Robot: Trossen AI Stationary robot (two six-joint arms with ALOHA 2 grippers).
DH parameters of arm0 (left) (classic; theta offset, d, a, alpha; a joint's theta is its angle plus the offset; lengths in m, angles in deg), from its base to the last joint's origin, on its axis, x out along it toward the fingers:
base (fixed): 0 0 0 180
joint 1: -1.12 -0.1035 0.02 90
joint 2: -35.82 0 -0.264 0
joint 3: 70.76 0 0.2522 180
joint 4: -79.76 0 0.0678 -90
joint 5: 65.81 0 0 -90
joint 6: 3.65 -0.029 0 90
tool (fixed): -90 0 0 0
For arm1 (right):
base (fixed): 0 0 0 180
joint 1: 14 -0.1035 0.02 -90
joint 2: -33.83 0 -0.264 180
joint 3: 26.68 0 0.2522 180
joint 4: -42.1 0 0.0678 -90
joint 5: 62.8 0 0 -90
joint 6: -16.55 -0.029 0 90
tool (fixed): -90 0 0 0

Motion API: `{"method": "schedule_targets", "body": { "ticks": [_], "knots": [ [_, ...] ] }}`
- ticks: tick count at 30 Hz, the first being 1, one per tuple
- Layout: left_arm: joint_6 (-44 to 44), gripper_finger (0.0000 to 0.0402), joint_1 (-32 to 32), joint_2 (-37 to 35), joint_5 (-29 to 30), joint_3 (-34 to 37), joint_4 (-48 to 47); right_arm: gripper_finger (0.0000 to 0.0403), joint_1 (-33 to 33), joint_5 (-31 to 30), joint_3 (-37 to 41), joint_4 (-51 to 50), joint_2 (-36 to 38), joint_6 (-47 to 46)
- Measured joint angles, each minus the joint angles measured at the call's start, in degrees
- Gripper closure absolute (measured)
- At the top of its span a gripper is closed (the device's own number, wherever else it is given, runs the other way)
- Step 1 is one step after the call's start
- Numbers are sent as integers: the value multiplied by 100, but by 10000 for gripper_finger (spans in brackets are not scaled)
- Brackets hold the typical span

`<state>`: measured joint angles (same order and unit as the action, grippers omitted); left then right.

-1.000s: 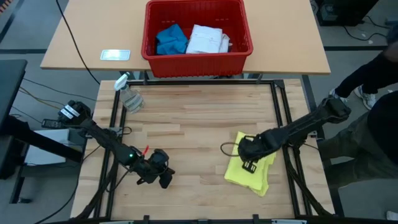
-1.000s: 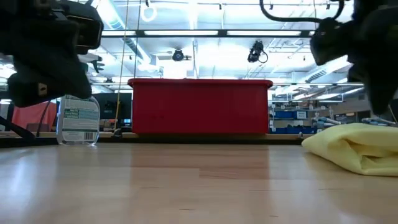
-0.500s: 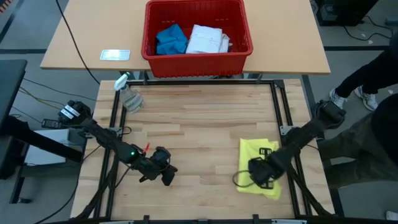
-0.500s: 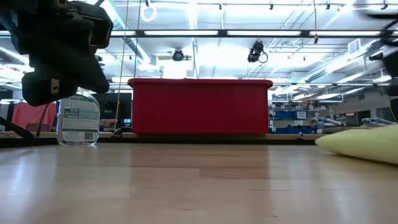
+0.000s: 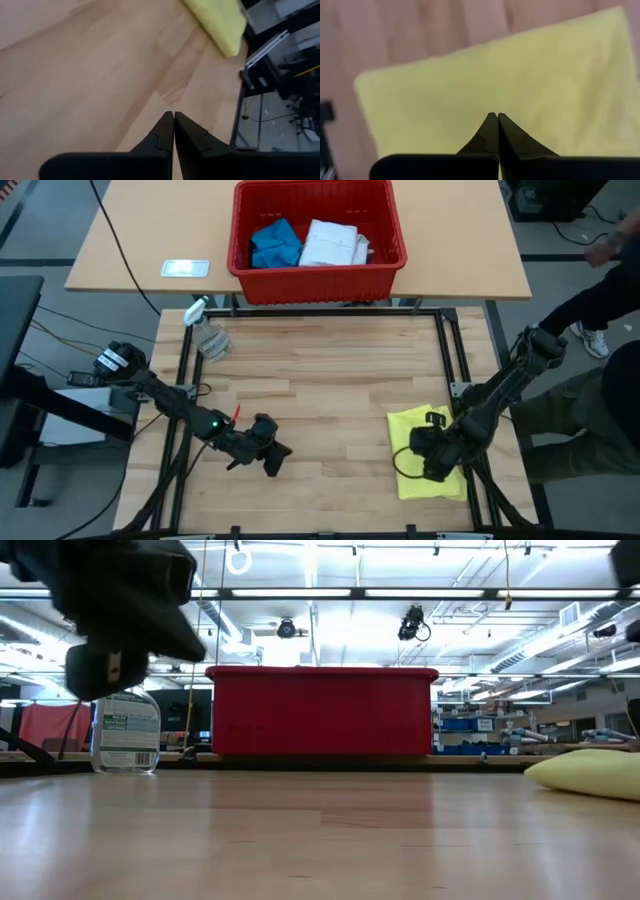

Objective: Fold Laundry from Bin

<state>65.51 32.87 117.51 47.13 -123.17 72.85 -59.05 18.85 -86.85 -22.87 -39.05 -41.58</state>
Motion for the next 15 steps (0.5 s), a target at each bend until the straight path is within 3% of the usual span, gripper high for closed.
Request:
{"method": "schedule_targets", "body": {
  "ticks": [7,15],
  "knots": [
    [-433,384,-153,-2,0,0,464,403,292,114,-1,83,-574,240],
    [-598,384,-132,-4,-204,0,484,403,86,1372,-2,747,-1180,539]
  ]
}}
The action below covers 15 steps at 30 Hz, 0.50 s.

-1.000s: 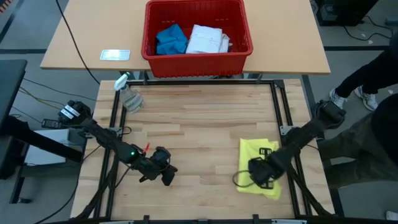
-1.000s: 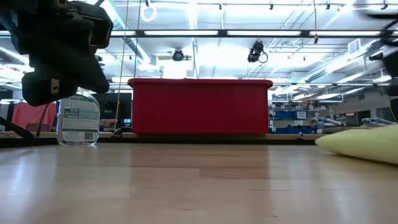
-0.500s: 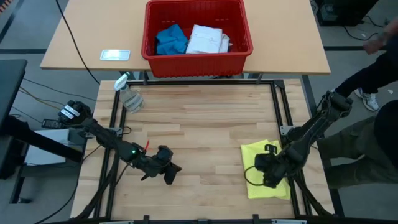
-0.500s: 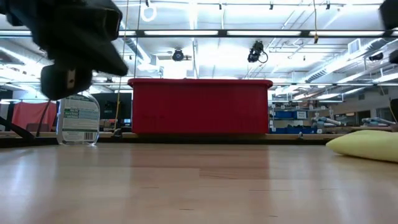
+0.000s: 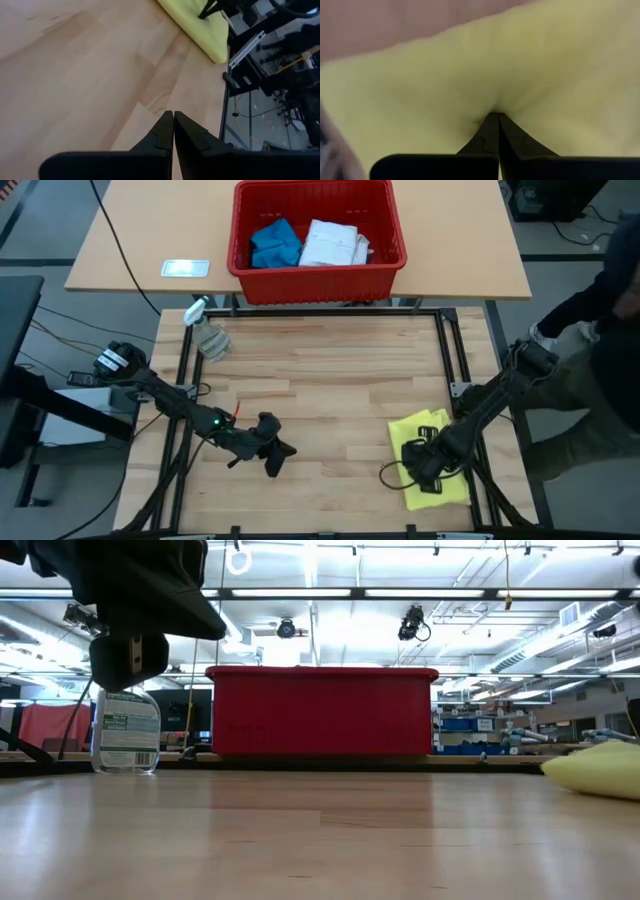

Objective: Fold Laundry from Bin

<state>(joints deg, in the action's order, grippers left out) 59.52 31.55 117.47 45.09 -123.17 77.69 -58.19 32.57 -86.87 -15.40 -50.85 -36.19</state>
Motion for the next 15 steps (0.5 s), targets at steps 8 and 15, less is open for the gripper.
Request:
{"method": "schedule_targets", "body": {
  "ticks": [8,15],
  "knots": [
    [-220,384,-28,-6,-236,0,34,403,-69,-280,-7,308,510,-603],
    [-732,384,-203,-486,-358,2,-9,403,315,-602,-7,333,914,-775]
  ]
}}
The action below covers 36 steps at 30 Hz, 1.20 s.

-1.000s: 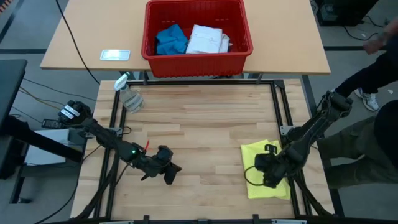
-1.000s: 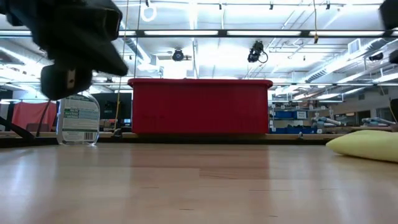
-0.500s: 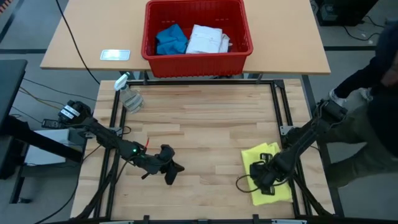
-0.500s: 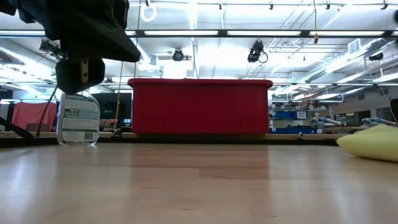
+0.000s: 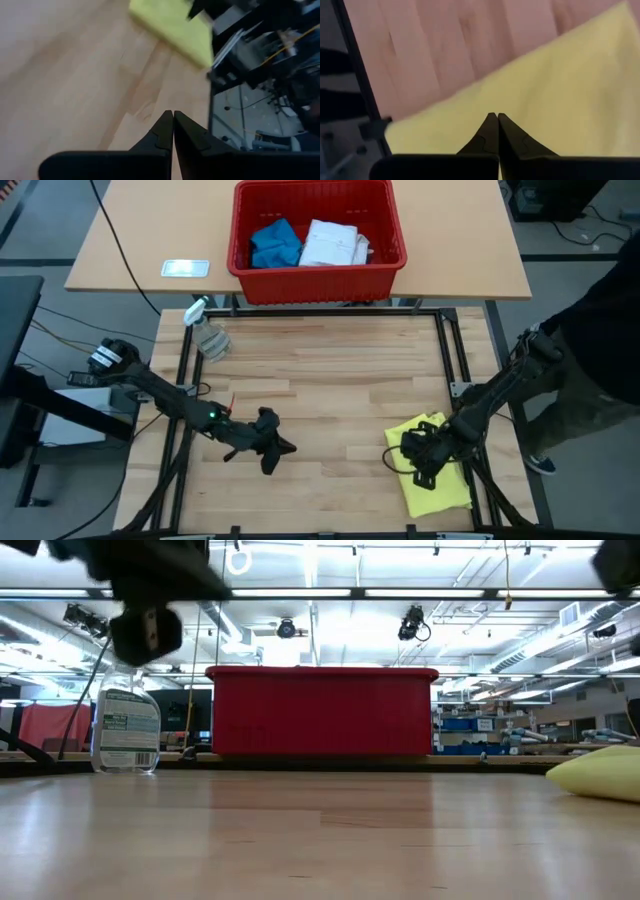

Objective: Fold Laundry from Bin

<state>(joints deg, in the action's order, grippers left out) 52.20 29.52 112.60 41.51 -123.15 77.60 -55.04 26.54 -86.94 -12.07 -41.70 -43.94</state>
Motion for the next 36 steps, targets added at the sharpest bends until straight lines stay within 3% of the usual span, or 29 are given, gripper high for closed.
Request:
{"method": "schedule_targets", "body": {
  "ticks": [8,12,17,26,32,36],
  "knots": [
    [-753,384,-235,-846,57,-2,-546,403,900,-549,0,529,141,5],
    [-1055,384,-458,-1232,55,0,-936,403,1722,-875,0,1277,141,235],
    [-1356,381,-1009,-1654,30,0,-1222,403,2987,-904,-301,2020,67,1171],
    [-2059,312,-2478,-1951,-191,0,-1349,403,5528,358,-1943,1980,-600,3987],
    [-2067,283,-3263,-1951,-266,0,-1173,398,6997,1286,-3468,1649,-1681,5493],
    [-1969,280,-3552,-1951,-264,0,-809,398,7621,1666,-4825,976,-2587,6203]
  ]
}}
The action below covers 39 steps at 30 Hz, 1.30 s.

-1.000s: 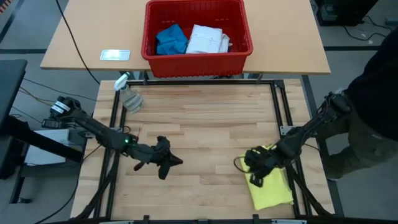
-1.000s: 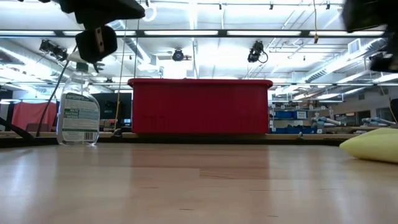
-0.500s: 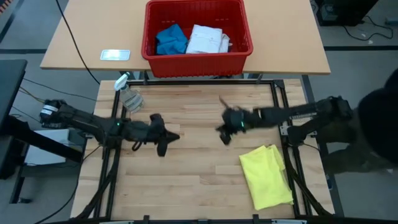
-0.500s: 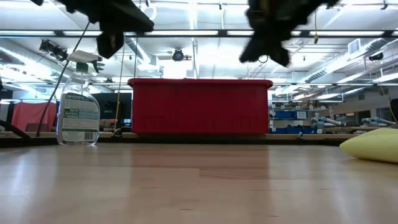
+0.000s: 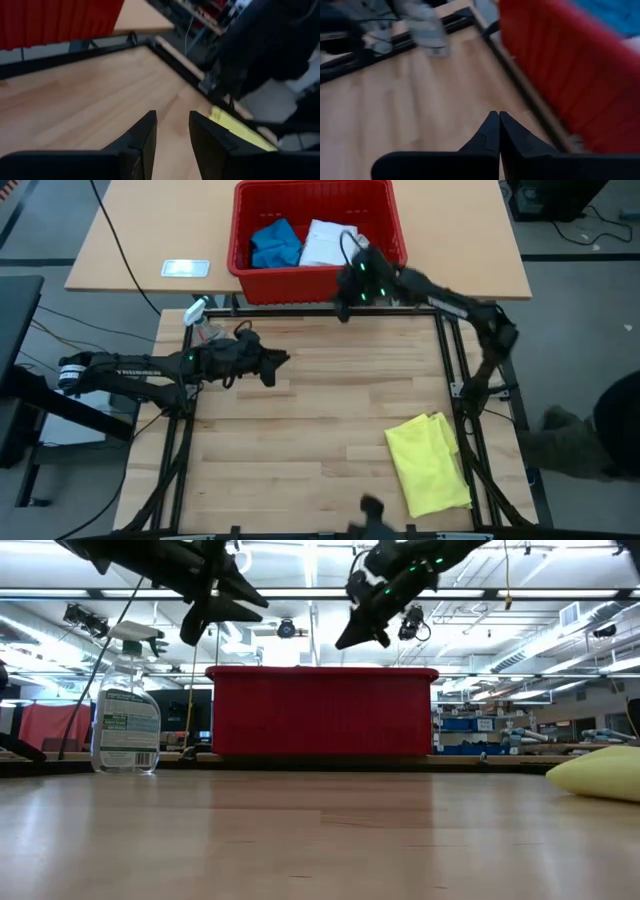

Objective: Fold Laundry from Bin

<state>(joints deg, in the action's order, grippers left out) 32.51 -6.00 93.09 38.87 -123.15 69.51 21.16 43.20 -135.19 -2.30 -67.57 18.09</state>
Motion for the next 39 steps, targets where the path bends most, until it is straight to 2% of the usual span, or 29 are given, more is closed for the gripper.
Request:
{"method": "schedule_targets", "body": {
  "ticks": [6,11,22,28,32,39],
  "knots": [
    [52,280,-138,0,0,0,223,396,563,16,-1754,-549,-1075,569],
    [66,280,-130,-50,-2,0,190,371,841,-93,-2577,-956,-1484,1181],
    [-334,280,-510,-169,-22,0,85,221,927,-913,-2602,-1847,-1464,2309],
    [-400,280,-976,-238,-653,0,42,150,889,-1333,-2602,-2317,-1464,2754],
    [-385,280,-1219,-245,-1089,0,8,125,874,-1407,-2603,-2485,-1462,2963],
    [-389,279,-1430,-259,-1464,0,-97,123,871,-1427,-2613,-2697,-1425,2989]
  ]
}}
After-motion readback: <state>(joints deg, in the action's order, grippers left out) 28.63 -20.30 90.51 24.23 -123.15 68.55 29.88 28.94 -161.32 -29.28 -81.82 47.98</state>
